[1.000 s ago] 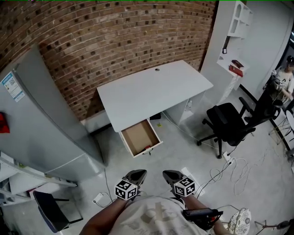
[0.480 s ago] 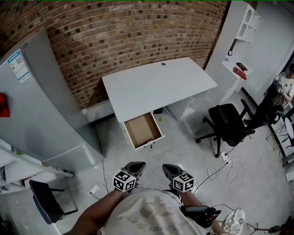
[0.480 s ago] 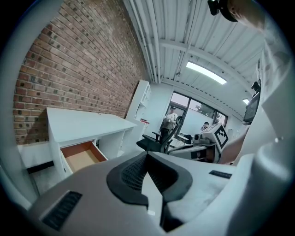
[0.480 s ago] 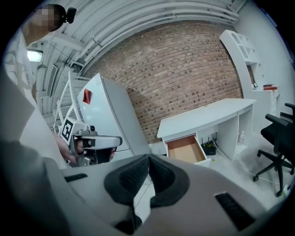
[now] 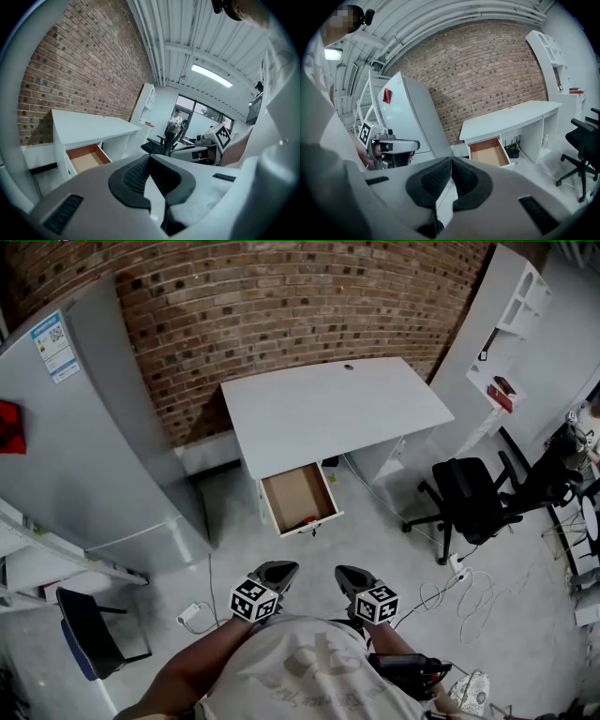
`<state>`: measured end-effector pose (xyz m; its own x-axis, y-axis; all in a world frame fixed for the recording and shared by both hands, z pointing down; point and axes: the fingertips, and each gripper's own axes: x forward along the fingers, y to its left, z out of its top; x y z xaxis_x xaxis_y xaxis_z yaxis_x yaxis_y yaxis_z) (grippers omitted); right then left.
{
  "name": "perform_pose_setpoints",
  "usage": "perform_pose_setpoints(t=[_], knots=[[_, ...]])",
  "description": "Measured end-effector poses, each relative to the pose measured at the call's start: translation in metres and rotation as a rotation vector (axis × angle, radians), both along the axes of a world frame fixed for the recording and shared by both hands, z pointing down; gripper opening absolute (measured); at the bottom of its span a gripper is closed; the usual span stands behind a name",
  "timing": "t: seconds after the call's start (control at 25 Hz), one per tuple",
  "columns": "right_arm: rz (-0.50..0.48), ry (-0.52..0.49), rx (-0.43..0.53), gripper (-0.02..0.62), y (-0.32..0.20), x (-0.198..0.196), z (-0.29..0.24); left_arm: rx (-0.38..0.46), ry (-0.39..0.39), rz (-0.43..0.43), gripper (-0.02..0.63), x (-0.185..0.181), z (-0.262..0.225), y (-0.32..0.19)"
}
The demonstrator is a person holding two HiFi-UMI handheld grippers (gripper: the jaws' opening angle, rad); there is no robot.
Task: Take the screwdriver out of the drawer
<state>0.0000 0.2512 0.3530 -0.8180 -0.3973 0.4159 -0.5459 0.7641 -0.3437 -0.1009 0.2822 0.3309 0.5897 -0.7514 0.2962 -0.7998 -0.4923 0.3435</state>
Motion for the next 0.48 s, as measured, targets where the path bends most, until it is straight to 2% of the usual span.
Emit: perform_pose_setpoints(t=[0.48], knots=[[0.034,0.025,-0.032,0.023,0.000,0.009,0.005,-0.036,0.022,0.031,0.018,0.012,0.012,0.005]])
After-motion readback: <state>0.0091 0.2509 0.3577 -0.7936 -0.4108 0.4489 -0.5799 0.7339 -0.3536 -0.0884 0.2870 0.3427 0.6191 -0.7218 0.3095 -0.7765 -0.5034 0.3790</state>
